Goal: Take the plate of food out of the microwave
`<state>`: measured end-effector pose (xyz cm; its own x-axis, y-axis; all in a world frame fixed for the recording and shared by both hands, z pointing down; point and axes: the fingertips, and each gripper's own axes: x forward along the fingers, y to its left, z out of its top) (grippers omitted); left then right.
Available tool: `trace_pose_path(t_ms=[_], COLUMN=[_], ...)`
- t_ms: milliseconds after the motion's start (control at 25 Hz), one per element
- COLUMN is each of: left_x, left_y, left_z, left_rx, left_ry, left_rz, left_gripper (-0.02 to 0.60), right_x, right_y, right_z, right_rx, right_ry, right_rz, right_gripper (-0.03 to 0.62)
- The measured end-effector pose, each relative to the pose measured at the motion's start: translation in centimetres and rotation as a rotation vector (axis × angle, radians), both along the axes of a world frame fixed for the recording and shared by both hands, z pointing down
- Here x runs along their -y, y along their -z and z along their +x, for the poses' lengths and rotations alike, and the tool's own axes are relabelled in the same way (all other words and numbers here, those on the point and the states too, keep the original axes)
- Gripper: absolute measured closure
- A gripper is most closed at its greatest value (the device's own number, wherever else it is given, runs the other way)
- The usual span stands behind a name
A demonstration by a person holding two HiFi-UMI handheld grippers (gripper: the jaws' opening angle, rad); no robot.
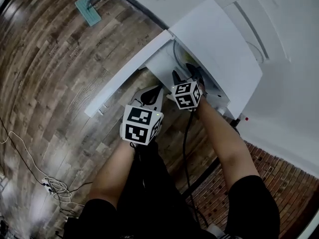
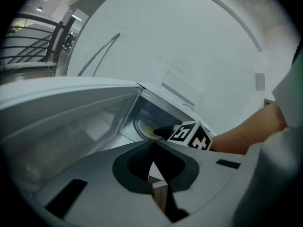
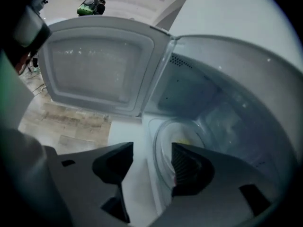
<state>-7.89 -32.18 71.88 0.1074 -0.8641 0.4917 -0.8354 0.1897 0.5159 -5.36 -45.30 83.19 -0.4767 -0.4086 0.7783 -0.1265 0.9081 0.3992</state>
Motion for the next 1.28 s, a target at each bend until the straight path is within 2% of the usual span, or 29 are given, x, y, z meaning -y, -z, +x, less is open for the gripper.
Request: trace_pose_path(t_ms=[120,360,520,560,680,800,1040,1280], left_x=[-0.8,-3.4,-4.4,-4.6,-4.7,-4.3,-4.1,-4.3], left_y=[-1.9,-4.8,-6.4,-6.6,-7.1,-7.2,-7.1,-7.0], left_z=[0.9,2.4,3.1,3.2,3.5,4.2,5.2,6.7], left_rx=[-0.025,-0.058,-0.074,-0.080,-0.094,-0.101,-0.107,-0.123], left_ry=[-0.010,-0.035,-0.040,-0.038,-0.037,-0.046,-0.059,-0.065], left_rz=[-0.022,-0.056,-0.081,-0.083,-0.091,-0.090,-0.091,-0.097], left_gripper=[0.583,0.583,0.583,0.583,0.583,0.583,0.583,0.583], right_x=[0.5,3.0,2.8,2.6,1.6,1.5,1.3,0.7], right_y=[-3.0,-5.0,-4.9,-4.7,-4.2,-4.0,-4.2,-3.8], right_z=[-0.4,-1.7,-1.5,-1.5,-1.3,-0.6,0.8,2.8], right_rx=[-0.075,-0.127,-0.127,-0.124,-0.109,-0.121,-0.184,-0.192], right_ry=[0.042,0.019,0.033,0.045,0.096,0.116,0.169,0.180], right_rz=[-0.037,-0.047,-0.016,0.000,0.076,0.154,0.269,0.288], right_gripper=[0.297,0.286,0.288,0.303,0.435,0.487,0.510,0.517])
